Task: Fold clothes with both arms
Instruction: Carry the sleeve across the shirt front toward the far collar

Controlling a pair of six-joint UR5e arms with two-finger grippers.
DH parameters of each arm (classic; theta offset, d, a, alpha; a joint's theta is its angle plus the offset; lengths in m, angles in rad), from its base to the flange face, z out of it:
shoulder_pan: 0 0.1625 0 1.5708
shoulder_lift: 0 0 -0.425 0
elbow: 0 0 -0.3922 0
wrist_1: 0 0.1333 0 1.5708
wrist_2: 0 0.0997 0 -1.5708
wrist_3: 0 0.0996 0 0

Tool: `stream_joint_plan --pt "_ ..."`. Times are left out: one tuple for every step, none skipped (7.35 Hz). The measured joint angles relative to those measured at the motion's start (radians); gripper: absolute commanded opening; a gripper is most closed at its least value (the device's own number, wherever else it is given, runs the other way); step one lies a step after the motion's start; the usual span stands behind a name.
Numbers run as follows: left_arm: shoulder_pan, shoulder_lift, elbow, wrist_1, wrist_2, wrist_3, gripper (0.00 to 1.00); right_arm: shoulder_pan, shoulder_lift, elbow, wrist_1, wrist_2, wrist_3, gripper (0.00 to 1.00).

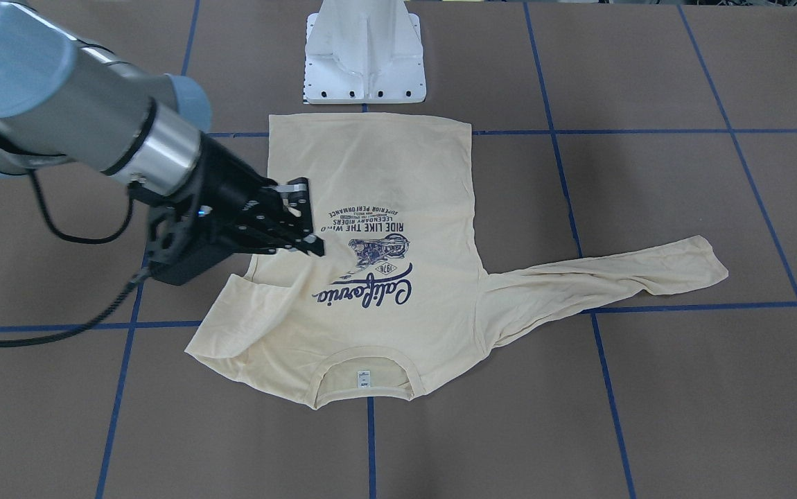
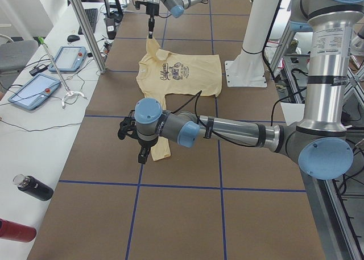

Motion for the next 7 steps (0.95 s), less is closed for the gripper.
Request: stream_joint_plan --pt "0.0 -0.001 0.008 0.0 0.0 0.0 0.99 -0.043 0.033 -0.057 0.001 -0.065 0.0 0.0" --pt "0.0 -0.001 0.015 -0.001 0.0 0.001 0.99 -0.069 0.052 -0.104 0.001 -0.112 0.0 0.0" --pt "0.0 -0.002 0.02 -0.002 0.0 0.001 0.99 -0.087 0.074 -0.151 0.002 -0.142 -0.001 0.0" --pt "0.0 -0.002 0.024 -0.006 0.0 0.001 0.99 -0.103 0.098 -0.197 0.002 -0.172 -0.001 0.0" --pt "0.0 -0.003 0.031 -0.019 0.0 0.0 0.99 -0.12 0.117 -0.23 0.003 -0.21 -0.001 0.18" --pt "0.0 -0.003 0.041 -0.035 0.0 0.0 0.99 -0.136 0.131 -0.247 0.003 -0.247 -0.001 0.99" --pt "0.0 -0.004 0.048 -0.045 0.0 0.0 0.99 -0.154 0.145 -0.258 0.004 -0.298 0.0 0.99"
